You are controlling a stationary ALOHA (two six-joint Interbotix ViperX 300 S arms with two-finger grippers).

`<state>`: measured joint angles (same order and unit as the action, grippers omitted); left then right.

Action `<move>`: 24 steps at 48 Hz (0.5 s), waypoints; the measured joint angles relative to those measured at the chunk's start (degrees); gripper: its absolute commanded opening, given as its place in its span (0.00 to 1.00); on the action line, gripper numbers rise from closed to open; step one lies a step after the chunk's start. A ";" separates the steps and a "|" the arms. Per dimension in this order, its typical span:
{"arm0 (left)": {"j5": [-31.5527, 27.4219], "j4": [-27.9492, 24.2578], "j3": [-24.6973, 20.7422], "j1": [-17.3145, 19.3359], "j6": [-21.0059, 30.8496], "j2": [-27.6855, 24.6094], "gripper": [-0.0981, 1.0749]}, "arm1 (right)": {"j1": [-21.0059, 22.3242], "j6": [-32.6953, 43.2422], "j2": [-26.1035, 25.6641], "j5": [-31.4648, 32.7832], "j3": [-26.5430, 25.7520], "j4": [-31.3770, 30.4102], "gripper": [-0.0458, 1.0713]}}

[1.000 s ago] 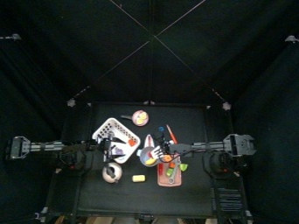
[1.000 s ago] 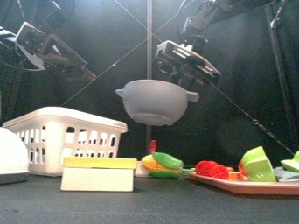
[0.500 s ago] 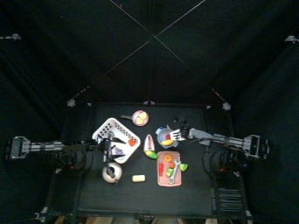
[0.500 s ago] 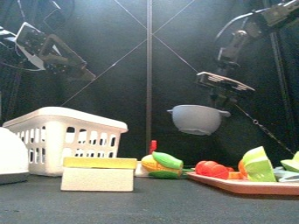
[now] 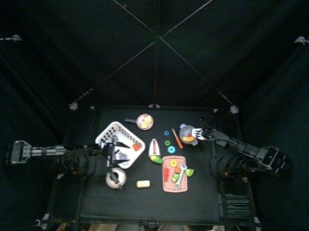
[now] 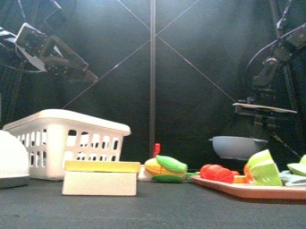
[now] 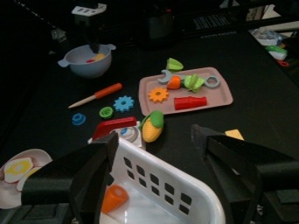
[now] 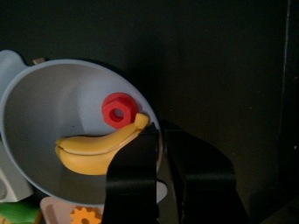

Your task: Place bowl top right of table

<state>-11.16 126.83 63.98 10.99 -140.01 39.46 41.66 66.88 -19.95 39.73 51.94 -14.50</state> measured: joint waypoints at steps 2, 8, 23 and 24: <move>0.00 0.00 0.00 0.00 0.00 0.00 0.93 | 0.26 0.09 0.79 -0.35 -0.09 -0.62 0.42; 0.00 -0.09 0.09 0.00 0.00 -0.09 0.93 | 0.79 0.09 2.55 -1.67 0.00 -1.14 0.57; 0.00 -0.18 0.18 0.00 0.00 0.00 0.93 | 0.88 0.00 5.63 -4.04 0.00 -0.53 0.87; 0.00 -0.18 0.09 0.00 0.09 0.00 0.93 | 0.79 0.00 5.63 -4.04 0.00 -0.53 0.88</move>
<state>-11.16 126.65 64.07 10.99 -139.92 39.46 42.45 66.88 -14.33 35.68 51.94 -15.03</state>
